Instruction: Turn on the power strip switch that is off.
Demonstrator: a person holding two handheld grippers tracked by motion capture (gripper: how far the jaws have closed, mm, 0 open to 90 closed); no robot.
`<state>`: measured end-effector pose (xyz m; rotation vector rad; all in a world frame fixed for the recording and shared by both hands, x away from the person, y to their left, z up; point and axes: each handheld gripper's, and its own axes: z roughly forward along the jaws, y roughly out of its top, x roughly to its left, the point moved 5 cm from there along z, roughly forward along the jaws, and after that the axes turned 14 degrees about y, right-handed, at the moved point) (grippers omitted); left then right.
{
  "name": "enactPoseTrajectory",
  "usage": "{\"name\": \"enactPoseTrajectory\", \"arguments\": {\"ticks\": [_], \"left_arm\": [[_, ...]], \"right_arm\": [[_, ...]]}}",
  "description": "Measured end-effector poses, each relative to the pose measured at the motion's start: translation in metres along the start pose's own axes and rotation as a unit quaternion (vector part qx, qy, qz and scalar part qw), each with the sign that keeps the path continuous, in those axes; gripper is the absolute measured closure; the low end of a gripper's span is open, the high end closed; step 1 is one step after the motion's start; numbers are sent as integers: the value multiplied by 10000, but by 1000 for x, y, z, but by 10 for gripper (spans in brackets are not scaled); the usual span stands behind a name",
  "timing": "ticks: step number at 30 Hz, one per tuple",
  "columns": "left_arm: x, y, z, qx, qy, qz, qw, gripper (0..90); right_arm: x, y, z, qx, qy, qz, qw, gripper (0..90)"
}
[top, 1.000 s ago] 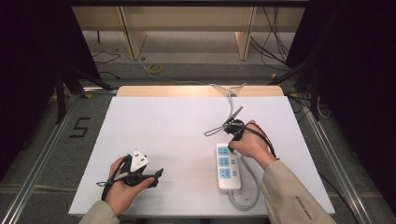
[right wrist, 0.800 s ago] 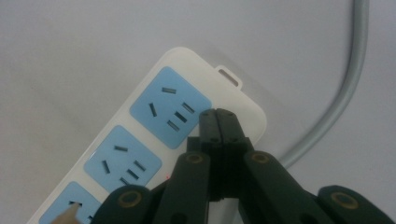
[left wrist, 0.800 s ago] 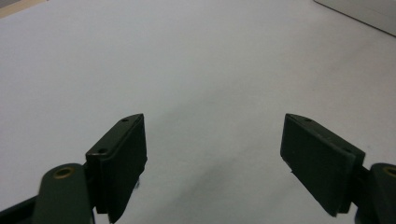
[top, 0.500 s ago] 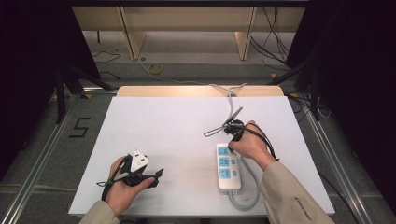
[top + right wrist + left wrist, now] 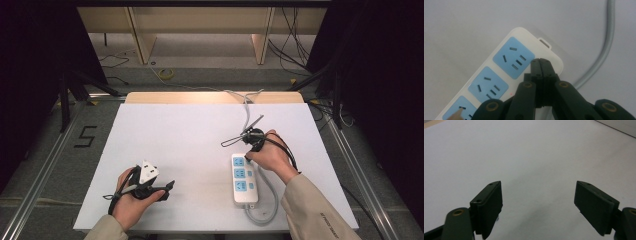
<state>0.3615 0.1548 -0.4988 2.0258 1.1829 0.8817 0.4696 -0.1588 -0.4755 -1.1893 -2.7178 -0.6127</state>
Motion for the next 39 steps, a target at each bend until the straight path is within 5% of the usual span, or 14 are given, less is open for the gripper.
{"name": "enactPoseTrajectory", "arguments": {"ticks": [17, 22, 29, 39], "left_arm": [[2, -1, 1, 18, 24, -10, 10000, 226], [4, -3, 1, 42, 47, -23, 10000, 226], [7, -4, 2, 53, 78, -46, 9999, 226], [8, -7, 3, 88, 92, -45, 9999, 224]], "right_arm": [[-3, -10, -19, -560, 212, -230, 9979, 771], [-9, -22, -28, -908, 204, -280, 9953, 701], [-18, -51, -42, -1512, 222, -347, 9876, 600], [-25, -107, -51, -2356, 46, -457, 9708, 522]]}}
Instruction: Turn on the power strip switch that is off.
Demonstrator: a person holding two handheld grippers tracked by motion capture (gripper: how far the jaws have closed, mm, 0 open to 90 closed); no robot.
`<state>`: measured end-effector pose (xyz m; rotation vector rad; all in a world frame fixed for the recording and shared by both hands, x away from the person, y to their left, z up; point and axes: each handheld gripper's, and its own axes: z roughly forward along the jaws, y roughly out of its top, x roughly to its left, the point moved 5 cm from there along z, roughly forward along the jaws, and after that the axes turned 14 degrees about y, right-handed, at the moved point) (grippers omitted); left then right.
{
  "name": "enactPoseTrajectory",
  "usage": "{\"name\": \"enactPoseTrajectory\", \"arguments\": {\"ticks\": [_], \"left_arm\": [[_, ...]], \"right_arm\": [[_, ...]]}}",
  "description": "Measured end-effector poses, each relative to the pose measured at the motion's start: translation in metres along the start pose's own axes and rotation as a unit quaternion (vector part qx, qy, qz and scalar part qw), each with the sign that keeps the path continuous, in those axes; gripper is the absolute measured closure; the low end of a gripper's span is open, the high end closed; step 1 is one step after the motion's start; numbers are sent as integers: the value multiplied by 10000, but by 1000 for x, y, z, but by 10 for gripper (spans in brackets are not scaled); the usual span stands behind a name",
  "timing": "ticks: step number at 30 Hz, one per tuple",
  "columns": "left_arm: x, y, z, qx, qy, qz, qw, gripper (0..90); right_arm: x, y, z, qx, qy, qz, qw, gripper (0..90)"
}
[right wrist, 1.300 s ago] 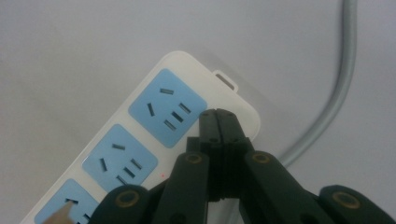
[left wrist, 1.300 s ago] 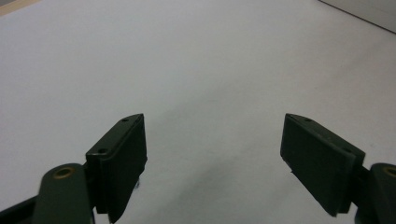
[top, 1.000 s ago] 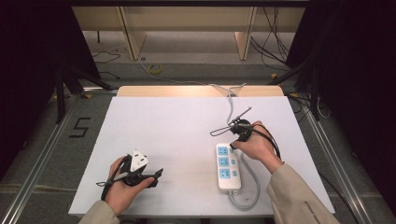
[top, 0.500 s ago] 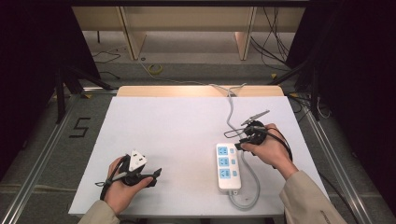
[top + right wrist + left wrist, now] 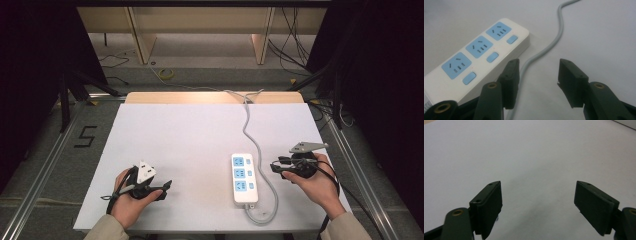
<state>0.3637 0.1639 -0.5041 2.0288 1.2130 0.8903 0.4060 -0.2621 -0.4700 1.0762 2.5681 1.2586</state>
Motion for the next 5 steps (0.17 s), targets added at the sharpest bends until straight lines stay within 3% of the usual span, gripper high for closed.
{"name": "enactPoseTrajectory", "arguments": {"ticks": [5], "left_arm": [[-1, -1, 3, 15, -14, -16, 10000, 222]], "right_arm": [[0, -11, -7, -292, -61, -61, 9995, 490]]}}
